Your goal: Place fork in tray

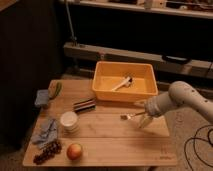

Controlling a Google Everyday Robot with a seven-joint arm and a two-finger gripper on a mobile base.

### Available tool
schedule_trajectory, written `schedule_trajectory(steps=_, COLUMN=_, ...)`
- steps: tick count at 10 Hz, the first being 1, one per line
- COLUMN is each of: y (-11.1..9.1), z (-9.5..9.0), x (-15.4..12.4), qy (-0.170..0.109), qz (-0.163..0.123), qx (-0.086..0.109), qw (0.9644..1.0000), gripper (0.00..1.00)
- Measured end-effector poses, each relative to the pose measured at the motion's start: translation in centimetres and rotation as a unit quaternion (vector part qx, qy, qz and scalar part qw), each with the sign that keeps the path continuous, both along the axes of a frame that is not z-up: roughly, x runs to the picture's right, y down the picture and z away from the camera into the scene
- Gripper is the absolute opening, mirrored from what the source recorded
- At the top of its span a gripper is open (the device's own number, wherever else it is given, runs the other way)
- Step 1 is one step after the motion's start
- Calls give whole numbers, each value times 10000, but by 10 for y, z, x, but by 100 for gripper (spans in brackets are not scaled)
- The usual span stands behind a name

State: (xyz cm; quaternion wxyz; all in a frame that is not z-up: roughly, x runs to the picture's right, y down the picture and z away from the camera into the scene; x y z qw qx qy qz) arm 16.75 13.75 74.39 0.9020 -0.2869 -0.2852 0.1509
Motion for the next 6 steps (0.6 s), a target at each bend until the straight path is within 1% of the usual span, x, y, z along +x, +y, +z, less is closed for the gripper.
schedule_trajectory(steps=2, y=0, z=6, x=-5, qy=-41, qz=-116, qx=107, qw=9999, gripper=80)
schedule_trajectory(steps=4, y=-1, z=18, x=-10, qy=-9, qz=-230, qx=179, qw=9996, gripper=80)
schedule_trajectory(steps=6, y=-1, z=30, x=-15, qy=23, qz=-312, qx=181, qw=9993, gripper=80)
